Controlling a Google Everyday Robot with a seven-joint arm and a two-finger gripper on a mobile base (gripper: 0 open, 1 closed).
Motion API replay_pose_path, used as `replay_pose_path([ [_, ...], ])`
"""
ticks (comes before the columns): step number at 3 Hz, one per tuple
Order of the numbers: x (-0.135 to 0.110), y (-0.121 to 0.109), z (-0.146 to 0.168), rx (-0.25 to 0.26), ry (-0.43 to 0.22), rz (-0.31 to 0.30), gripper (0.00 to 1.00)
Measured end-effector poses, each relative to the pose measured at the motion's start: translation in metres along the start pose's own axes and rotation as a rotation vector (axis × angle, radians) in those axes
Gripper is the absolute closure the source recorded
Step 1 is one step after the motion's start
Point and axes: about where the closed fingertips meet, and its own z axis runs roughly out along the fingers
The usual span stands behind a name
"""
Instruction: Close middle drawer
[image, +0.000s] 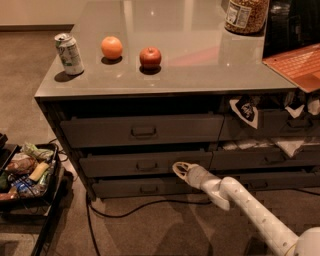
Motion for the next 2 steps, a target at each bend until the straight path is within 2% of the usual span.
replay_pose_path([
  [1, -0.0007, 0.0001, 0.0012, 0.003, -0.003, 0.002, 1.0],
  [2, -0.0021, -0.0007, 0.0037, -0.018, -0.018, 0.0, 1.0],
])
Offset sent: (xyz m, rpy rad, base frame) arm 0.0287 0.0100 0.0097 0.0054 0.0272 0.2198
